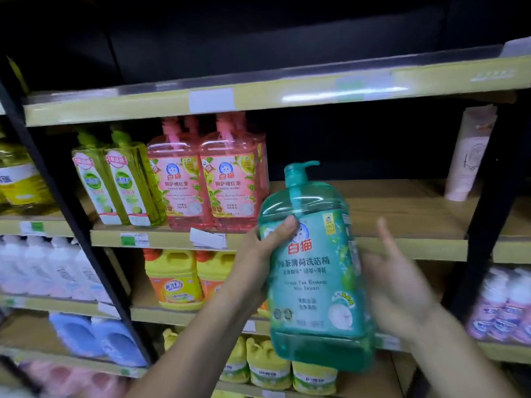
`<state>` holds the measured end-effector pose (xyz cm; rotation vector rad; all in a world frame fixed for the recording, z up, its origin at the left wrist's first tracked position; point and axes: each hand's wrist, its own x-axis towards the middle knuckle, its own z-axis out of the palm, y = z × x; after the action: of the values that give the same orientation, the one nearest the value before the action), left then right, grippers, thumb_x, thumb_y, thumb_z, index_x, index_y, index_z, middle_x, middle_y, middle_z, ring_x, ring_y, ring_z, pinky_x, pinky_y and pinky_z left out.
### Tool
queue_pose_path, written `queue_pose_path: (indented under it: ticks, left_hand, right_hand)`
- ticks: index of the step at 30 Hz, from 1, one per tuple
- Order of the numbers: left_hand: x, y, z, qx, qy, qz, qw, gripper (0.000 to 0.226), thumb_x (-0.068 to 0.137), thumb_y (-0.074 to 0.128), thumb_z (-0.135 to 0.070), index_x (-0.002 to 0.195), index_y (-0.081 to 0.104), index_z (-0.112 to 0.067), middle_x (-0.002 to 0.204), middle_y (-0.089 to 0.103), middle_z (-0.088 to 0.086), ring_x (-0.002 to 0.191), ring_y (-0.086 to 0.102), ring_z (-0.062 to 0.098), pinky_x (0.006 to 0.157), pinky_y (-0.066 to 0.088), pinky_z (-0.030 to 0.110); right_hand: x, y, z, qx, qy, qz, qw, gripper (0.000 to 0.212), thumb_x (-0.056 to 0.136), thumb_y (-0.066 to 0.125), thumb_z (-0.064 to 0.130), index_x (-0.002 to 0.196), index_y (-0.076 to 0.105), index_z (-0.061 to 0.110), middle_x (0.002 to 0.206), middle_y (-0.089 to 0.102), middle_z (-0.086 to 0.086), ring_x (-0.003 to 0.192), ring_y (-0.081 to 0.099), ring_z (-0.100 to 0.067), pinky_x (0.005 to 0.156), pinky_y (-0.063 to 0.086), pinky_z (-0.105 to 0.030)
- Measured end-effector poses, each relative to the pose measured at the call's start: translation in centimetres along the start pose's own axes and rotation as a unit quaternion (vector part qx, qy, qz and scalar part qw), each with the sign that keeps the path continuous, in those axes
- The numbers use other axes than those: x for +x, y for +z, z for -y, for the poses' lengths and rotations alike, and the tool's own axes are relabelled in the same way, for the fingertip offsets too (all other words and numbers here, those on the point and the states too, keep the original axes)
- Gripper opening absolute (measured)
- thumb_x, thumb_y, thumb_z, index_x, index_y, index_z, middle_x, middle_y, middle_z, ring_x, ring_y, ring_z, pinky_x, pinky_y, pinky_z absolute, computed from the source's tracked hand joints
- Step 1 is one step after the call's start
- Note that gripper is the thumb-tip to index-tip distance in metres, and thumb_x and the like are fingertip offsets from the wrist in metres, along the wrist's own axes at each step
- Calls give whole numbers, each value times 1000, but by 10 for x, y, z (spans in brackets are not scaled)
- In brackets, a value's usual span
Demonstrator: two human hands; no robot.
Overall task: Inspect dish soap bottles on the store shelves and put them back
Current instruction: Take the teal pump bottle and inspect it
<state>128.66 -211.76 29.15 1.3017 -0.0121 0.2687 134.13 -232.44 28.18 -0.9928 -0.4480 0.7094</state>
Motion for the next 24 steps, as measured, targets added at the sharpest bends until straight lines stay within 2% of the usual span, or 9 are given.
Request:
queue_pose_path:
  ticks: [3, 5, 8, 11, 13, 16, 18, 22, 24]
  left_hand:
    - [3, 9, 8, 48, 1, -43, 998, 38, 89, 87, -28, 114, 78, -1, 109, 81, 23, 90, 81, 34, 74, 67, 40]
    - [4, 22, 18, 56, -14, -66, 996, 42, 90, 84, -32, 117, 76, -1, 111, 82, 20, 97, 81, 36, 81, 67, 44]
    - [5, 32, 34, 106, -44, -101, 988, 52, 96, 75, -55, 122, 75, -10, 114, 83, 8, 105, 81, 28, 97, 64, 49]
    - [-13, 30, 55, 154, -38, -92, 983, 67, 95, 65, -73, 146, 56, -31, 121, 80, -13, 107, 77, 3, 90, 64, 30]
    - [-31, 28, 74, 150, -29, -47, 987, 60, 97, 62, -67, 152, 47, -48, 122, 77, -22, 109, 76, 0, 79, 63, 20]
    - [-49, 27, 96, 99, -10, -36, 994, 48, 104, 60, -46, 152, 56, -43, 135, 74, -19, 122, 72, 4, 86, 62, 20]
    - [-54, 24, 105, 74, -10, -32, 997, 46, 104, 58, -42, 150, 60, -40, 137, 73, -19, 123, 71, 3, 86, 62, 19]
    - [-63, 9, 126, 70, -47, 2, 996, 42, 99, 59, -49, 141, 61, -59, 140, 68, -29, 128, 67, -1, 100, 60, 25]
    - [-65, 5, 133, 58, -80, 27, 995, 41, 94, 60, -58, 132, 59, -74, 132, 64, -45, 119, 66, -15, 87, 59, 12]
  right_hand:
    - [-1, 4, -5, -110, -42, -44, 992, 98, 63, 82, 83, 139, 70, 22, 133, 76, -4, 124, 72, -21, 109, 52, -49]
    - [1, 4, -17, -149, -67, -163, 973, 78, 64, 87, 70, 126, 74, 24, 113, 83, 3, 102, 80, -17, 88, 64, -38]
    - [2, -6, -26, -87, -62, -213, 971, 27, 85, 82, 48, 99, 83, 24, 98, 85, -1, 85, 83, -20, 58, 63, -27]
    - [-2, -21, -29, -59, -53, -263, 962, 38, 86, 82, 50, 107, 77, 19, 92, 85, 1, 80, 83, -17, 53, 61, -25]
    - [-4, -28, -38, -56, -35, -280, 958, 53, 86, 80, 55, 121, 71, 16, 96, 85, -1, 84, 83, -19, 58, 63, -28]
    - [-12, -34, -54, -57, -4, -298, 953, 61, 91, 70, 65, 127, 72, 16, 108, 83, -7, 97, 82, -25, 84, 67, -45]
    - [-20, -37, -67, -73, -15, -302, 951, 50, 101, 56, 62, 119, 79, 22, 110, 83, -6, 100, 81, -26, 88, 66, -47]
    - [-39, -32, -97, -106, -75, -356, 926, 34, 109, 48, 50, 98, 80, 55, 102, 82, 18, 93, 78, 0, 68, 60, -16]
    - [-48, -27, -113, -120, -86, -396, 906, 34, 107, 48, 51, 93, 77, 63, 96, 80, 27, 87, 75, 9, 65, 54, -8]
